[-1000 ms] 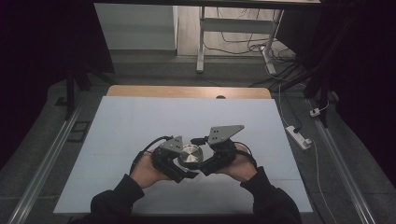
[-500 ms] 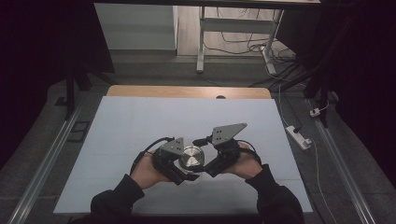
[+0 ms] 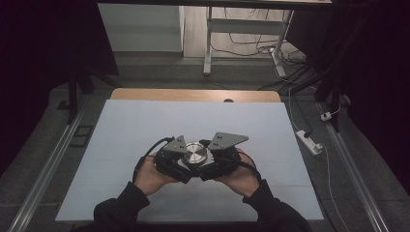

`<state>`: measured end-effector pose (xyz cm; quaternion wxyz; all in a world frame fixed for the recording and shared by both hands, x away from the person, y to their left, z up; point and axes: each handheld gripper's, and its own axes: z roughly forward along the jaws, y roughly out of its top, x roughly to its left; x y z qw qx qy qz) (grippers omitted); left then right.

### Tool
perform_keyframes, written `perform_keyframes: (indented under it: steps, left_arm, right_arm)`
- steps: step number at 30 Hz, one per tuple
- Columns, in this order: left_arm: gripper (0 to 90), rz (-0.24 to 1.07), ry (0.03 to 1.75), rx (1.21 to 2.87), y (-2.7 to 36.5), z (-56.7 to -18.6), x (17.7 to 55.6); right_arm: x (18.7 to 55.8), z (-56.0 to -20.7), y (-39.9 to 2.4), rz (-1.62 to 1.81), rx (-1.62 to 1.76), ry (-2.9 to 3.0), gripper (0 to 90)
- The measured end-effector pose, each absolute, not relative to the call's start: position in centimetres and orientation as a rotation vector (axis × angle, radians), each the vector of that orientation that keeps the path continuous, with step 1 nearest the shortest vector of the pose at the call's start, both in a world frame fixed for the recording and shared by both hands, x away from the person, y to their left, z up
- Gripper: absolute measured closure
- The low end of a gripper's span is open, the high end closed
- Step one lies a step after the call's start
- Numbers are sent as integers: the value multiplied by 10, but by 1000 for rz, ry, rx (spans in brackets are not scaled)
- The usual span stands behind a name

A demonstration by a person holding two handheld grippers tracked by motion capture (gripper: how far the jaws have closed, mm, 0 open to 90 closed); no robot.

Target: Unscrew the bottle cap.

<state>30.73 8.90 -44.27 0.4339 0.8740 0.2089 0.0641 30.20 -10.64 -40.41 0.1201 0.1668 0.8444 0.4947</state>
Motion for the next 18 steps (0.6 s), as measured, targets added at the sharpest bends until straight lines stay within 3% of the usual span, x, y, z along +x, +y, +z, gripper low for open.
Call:
perform_keyframes:
  steps: [6, 15, 18]
  left_arm:
    - [155, 105, 426, 2188, 92, -442, 307]
    - [155, 0, 199, 2197, 86, -436, 297]
    - [155, 3, 207, 2203, 82, -436, 295]
  right_arm:
    - [303, -402, -110, 1488, 435, 2497, 205]
    - [314, -397, -130, 1674, 60, 2664, 205]
    - [318, -400, -136, 1725, -49, 2690, 204]
